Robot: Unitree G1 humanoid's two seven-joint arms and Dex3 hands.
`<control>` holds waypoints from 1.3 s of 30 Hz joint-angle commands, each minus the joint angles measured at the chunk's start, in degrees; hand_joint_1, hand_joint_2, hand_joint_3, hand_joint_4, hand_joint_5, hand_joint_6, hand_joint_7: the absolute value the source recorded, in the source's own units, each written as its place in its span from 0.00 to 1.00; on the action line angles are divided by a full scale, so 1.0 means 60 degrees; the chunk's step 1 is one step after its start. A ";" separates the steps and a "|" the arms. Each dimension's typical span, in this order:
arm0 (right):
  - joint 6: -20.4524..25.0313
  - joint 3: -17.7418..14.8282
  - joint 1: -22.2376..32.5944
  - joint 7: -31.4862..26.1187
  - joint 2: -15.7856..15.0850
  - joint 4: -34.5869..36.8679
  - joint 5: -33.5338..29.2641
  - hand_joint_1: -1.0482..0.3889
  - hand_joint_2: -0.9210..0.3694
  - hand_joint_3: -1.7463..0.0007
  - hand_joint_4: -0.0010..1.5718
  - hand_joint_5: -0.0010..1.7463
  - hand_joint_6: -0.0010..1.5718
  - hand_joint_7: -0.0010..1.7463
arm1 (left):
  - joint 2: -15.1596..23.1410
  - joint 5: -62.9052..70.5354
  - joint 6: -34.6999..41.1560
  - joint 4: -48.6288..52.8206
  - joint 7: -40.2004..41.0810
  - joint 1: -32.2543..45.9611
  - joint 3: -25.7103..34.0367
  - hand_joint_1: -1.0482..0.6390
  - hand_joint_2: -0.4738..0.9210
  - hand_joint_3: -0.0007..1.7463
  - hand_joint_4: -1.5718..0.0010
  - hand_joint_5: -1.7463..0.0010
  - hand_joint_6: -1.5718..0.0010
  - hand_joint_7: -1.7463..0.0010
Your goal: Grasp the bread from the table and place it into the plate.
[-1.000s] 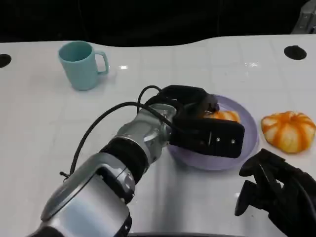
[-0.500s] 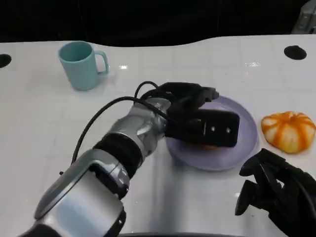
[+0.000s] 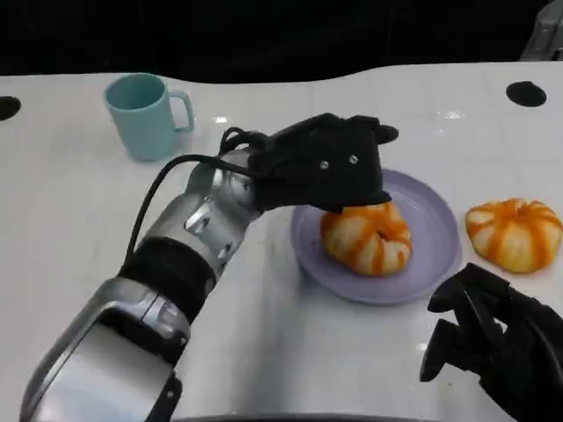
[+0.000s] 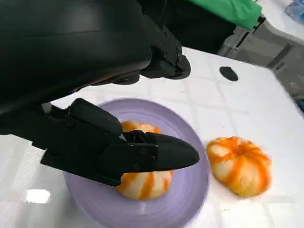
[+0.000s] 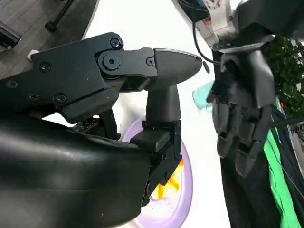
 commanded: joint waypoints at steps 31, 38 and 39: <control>0.0061 -0.0113 -0.0028 -0.0030 -0.0103 -0.0087 0.0056 0.42 0.00 0.77 0.41 1.00 0.31 0.93 | -0.1043 -1.0273 0.7248 -1.0075 0.0919 0.7942 0.5241 0.27 1.00 0.26 0.59 0.01 0.63 0.22; 0.0159 -0.0180 -0.0065 -0.0086 -0.0097 -0.0123 0.0109 0.42 0.00 0.77 0.42 1.00 0.32 0.93 | -0.1168 -1.0467 0.7361 -1.0691 0.1420 0.8944 0.5145 0.29 1.00 0.28 0.55 0.00 0.66 0.07; 0.0191 -0.0182 -0.0071 -0.0107 -0.0098 -0.0138 0.0106 0.42 0.00 0.78 0.42 1.00 0.32 0.93 | -0.1184 -1.0466 0.7368 -1.0754 0.1489 0.9039 0.5123 0.29 1.00 0.28 0.54 0.00 0.67 0.05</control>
